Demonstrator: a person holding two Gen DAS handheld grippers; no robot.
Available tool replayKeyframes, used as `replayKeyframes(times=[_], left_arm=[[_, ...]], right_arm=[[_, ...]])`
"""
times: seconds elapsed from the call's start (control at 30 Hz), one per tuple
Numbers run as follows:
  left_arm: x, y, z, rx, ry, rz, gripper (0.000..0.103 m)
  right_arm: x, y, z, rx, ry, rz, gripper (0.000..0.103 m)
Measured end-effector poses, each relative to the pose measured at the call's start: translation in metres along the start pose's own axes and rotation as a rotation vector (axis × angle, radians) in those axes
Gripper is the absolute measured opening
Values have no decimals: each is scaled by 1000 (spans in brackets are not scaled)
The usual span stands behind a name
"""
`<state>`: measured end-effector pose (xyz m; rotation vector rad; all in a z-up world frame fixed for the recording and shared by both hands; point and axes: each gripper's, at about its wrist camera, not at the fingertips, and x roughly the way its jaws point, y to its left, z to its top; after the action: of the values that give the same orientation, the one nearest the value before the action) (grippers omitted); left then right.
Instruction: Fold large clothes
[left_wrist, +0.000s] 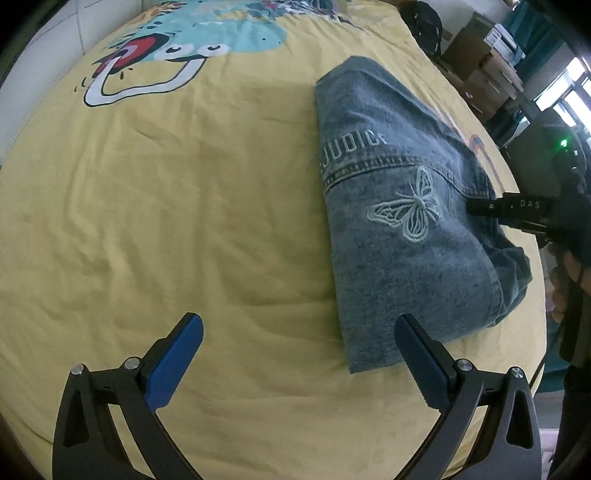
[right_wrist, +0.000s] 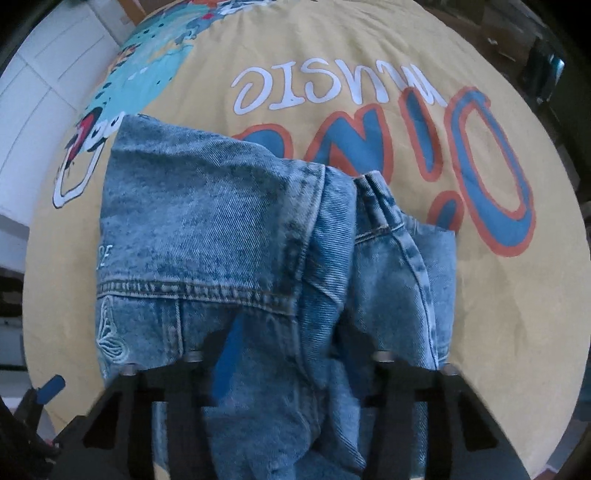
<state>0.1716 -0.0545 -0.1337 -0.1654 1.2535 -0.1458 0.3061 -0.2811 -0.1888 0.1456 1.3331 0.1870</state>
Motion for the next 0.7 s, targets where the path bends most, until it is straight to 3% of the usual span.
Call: replayKeyframes(times=[0.1,0.27,0.43,0.5,0.7], left_arm=[[3,-3,-1,17,4,22,102],[6,-7,-1,24,12,27,102],[8,-11,2,35,14,26,102],[6,-16,1,45,9,14,102],[4,-33,-1,88,-4,17,102]], right_arm=[[-1,-2,-2,2,4,43,16],[-27,-6,-10,-14,-77,47,14],[-61,-44,-18,42,-134,142,13],[-70,-61,-19,59,-139,120,7],[-68,-106,-33,127,-113,46,6]])
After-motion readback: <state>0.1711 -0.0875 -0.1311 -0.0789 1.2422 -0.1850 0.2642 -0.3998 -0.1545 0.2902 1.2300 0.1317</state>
